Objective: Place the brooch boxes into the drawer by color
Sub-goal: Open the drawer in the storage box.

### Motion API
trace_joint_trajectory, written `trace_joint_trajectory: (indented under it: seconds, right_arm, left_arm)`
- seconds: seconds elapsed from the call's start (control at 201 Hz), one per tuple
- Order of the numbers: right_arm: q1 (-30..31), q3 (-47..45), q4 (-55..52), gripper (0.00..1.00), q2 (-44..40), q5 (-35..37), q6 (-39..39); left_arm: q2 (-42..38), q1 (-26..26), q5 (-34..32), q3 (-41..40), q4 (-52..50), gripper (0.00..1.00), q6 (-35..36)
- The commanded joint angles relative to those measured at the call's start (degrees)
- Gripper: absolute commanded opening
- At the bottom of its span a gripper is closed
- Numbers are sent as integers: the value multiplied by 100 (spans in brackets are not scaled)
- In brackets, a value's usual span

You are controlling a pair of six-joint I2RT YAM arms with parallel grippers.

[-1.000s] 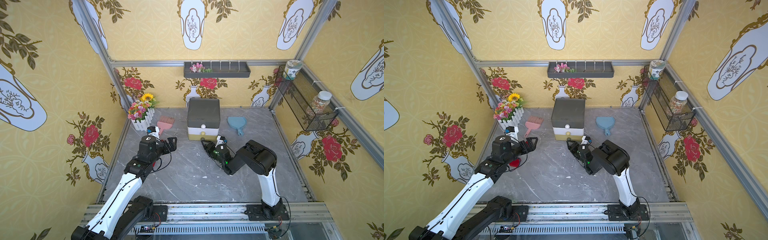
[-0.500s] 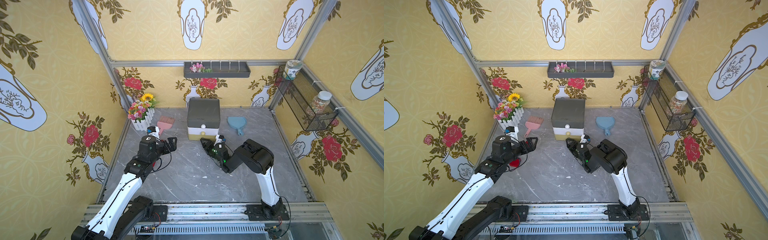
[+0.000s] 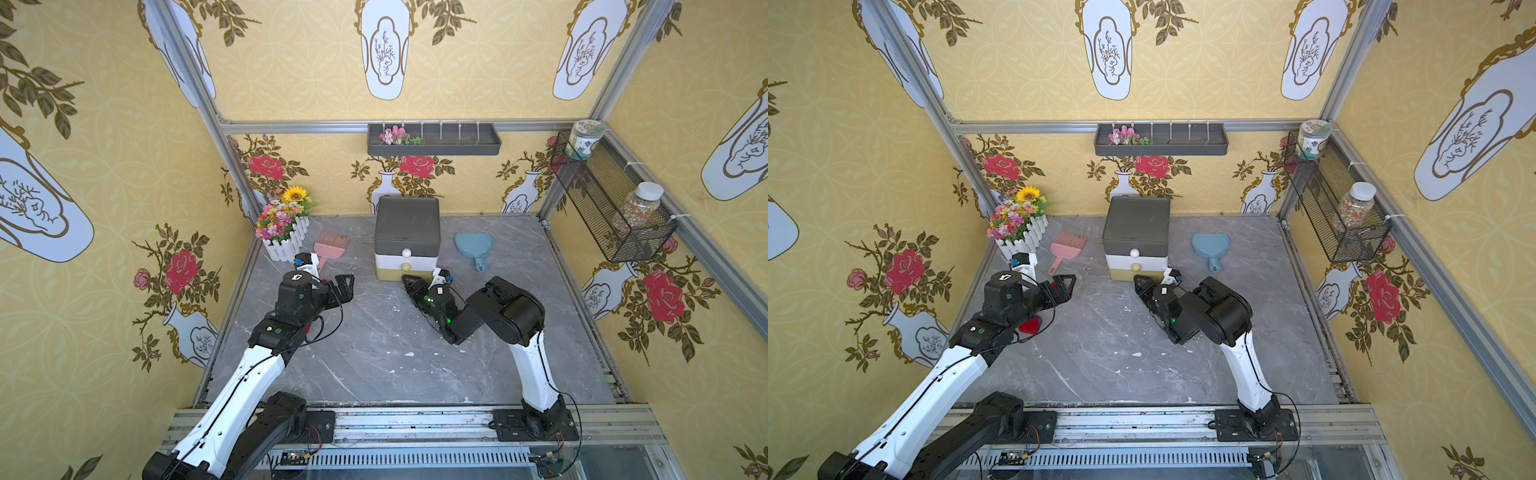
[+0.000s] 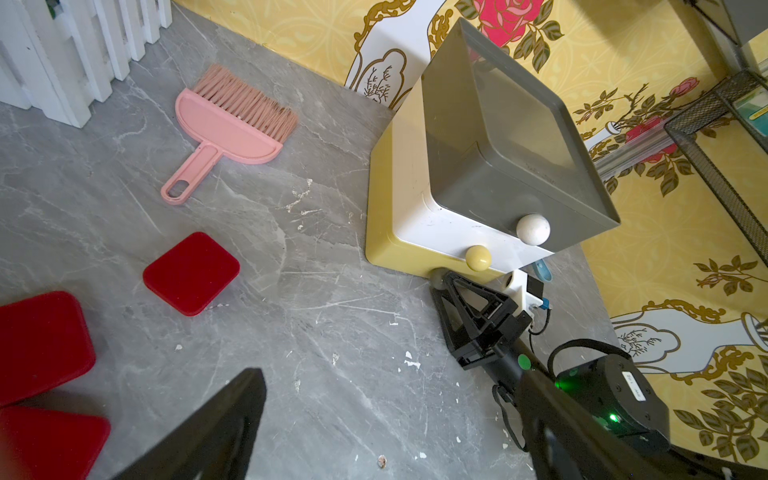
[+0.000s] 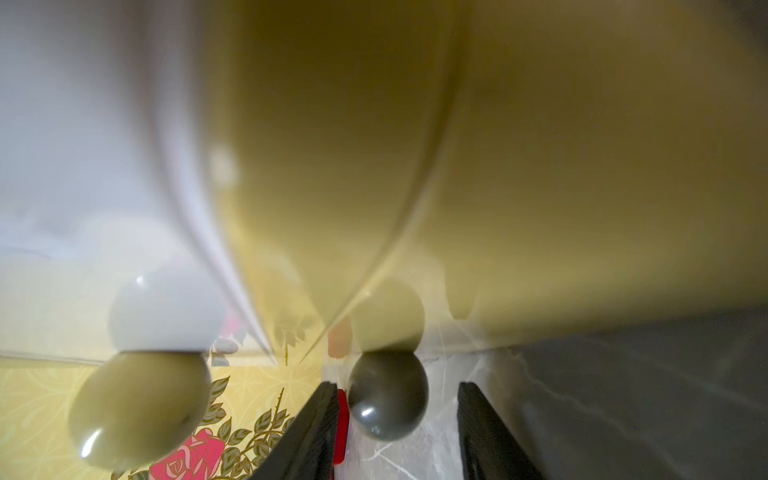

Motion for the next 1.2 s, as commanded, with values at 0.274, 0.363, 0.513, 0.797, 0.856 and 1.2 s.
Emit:
trace_joint_trajectory:
  seconds: [0.274,0.363,0.513,0.797,0.856,1.2]
  right_arm:
    - [33,210,157,49,145,-46,-14]
    - [61,242,156,49,164,-49,-1]
    - [84,242,149,49,173,-21,18]
    - [146,140,389,42,229,146,208]
    - [150,145,469,40,292,157,273]
    - [183,-12,602,33,247,297,296]
  left_arm:
    - [-11,0,70,-46,49,100,21]
    - [-14,5,67,-43,50,100,18]
    - [-14,-1,76,-47,60,100,20]
    - [-32,0,100,-57,86,100,10]
    - [-40,5,98,-61,80,100,10]
    - [-67,-3,95,-68,86,100,4]
